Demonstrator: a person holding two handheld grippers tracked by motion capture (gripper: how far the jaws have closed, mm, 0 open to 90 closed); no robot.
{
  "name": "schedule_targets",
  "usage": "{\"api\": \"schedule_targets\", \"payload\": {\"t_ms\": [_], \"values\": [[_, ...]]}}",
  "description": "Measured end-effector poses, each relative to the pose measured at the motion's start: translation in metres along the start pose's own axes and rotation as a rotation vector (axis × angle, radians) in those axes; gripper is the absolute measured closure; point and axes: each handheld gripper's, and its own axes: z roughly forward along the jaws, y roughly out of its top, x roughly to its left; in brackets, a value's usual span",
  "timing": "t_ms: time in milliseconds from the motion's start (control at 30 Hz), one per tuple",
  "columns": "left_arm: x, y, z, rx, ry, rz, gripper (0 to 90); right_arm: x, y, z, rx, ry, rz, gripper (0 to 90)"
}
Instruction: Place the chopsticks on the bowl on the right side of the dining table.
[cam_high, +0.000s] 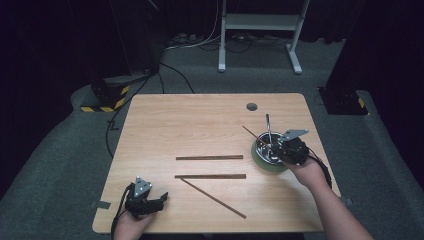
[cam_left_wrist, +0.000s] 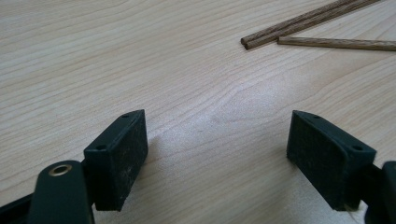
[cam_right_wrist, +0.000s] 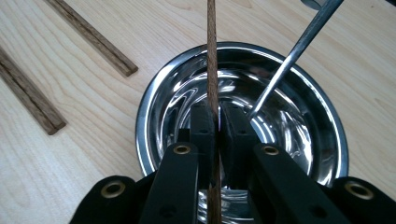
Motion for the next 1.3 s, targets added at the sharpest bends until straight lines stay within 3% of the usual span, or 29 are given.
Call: {"api": "schedule_targets", "payload": {"t_ms": [67,200,700,800,1000,1067,1133,1300], "values": [[0.000,0.000,0.000,0.000,0.001,0.000,20.4,-0.002,0.001,0.001,0.000,-0.013,0.001,83.7],[0.000,0.000,0.000,0.000,0.001,0.000,20.4,-0.009,0.000,0.004,0.009,0.003,0.022,83.7],[0.000,0.000,0.000,0.000,0.000,0.000,20.4,-0.008,-0.001,0.011,0.029,0.000,0.006,82.9],[0.000,0.000,0.000,0.000,0.000,0.001,20.4,-0.007,0.000,0.011,0.019,0.002,0.020,74.6],[0.000,0.000,0.000,0.000,0.000,0.000,20.4,-0.007,0.002,0.002,-0.014,-0.001,0.033,69.9],[0.000,0.000,0.000,0.000,0.000,0.000,20.4,-0.003,0.001,-0.006,-0.029,-0.020,0.069,65.7],[0.000,0.000,0.000,-0.002,0.000,0.000,20.4,0.003,-0.001,-0.012,-0.061,-0.011,0.075,64.8],[0.000,0.000,0.000,-0.001,0.000,0.001,20.4,0.020,-0.005,-0.019,-0.073,0.000,0.060,63.7]]}}
